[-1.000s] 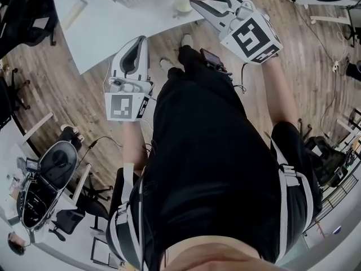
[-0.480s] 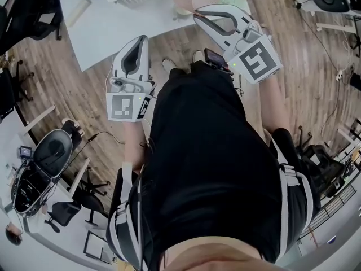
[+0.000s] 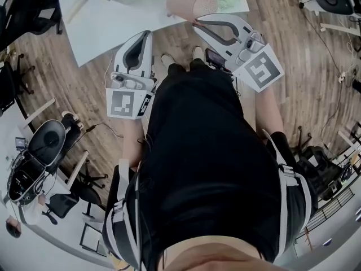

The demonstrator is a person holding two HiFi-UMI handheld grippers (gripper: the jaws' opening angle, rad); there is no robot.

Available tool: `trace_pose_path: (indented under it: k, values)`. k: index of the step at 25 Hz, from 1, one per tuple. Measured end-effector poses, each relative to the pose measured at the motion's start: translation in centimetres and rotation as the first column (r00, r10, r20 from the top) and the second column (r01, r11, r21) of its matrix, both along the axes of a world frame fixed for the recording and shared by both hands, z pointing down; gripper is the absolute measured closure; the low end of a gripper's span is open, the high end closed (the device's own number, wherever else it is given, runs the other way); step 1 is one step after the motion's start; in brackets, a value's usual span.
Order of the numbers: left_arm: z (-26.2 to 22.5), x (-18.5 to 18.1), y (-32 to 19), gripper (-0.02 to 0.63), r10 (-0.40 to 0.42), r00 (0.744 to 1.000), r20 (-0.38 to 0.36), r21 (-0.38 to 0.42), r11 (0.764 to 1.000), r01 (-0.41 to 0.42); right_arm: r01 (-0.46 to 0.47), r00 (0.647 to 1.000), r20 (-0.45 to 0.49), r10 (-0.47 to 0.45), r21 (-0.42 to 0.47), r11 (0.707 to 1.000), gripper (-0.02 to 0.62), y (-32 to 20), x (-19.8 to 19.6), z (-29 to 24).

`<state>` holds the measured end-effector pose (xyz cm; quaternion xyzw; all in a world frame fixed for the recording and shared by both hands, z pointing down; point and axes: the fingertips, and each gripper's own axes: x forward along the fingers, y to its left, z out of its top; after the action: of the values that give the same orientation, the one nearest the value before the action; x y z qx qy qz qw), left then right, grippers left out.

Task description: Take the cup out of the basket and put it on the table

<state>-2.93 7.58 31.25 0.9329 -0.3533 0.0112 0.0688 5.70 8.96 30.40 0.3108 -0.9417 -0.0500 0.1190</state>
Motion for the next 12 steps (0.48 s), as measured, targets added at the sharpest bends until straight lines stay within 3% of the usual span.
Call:
trace_pose_path:
  k: [12]
  values:
    - [-0.3,3.3,0.7,0.586,0.009,1.000,0.012,0.007,1.000,-0.009,-0.017,0.994,0.109,0.021,-0.036,0.999,0.563,0.9,2.8,0.3]
